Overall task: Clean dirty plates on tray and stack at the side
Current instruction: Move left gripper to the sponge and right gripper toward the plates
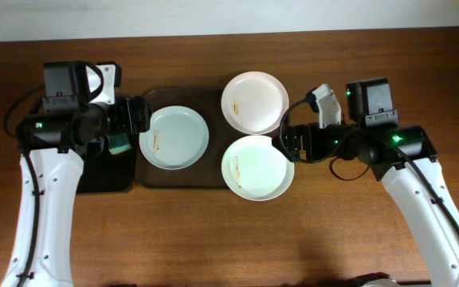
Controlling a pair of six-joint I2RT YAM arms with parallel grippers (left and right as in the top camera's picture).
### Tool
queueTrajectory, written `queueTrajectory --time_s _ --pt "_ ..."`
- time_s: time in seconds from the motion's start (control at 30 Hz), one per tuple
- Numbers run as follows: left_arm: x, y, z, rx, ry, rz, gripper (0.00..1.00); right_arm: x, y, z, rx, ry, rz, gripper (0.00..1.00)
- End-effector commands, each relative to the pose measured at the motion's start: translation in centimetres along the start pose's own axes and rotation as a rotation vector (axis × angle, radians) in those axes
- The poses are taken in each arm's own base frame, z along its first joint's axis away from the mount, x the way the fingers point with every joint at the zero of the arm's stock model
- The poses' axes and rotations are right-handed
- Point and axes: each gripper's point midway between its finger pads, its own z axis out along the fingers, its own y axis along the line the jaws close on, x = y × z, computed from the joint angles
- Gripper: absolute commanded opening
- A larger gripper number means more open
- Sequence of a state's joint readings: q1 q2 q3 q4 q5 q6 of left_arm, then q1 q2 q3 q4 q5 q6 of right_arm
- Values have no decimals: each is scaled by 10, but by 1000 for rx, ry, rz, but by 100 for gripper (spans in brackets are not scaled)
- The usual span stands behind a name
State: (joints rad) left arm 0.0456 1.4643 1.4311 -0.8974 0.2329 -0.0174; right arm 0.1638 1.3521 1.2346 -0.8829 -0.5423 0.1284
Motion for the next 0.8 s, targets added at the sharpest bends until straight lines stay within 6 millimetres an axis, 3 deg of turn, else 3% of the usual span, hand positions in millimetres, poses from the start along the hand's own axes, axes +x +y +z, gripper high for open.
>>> queueTrajectory --time_s 0.0,0.27,0.77 --pt "-7 2 -1 -21 -16 -10 99 -6 -4 -3 48 -21 109 98" --pt "-7 17 -2 -106 -16 -13 99 2 -19 2 213 -18 196 98" --pt "2 51 12 -282 33 -91 99 2 -25 2 273 -36 258 98"
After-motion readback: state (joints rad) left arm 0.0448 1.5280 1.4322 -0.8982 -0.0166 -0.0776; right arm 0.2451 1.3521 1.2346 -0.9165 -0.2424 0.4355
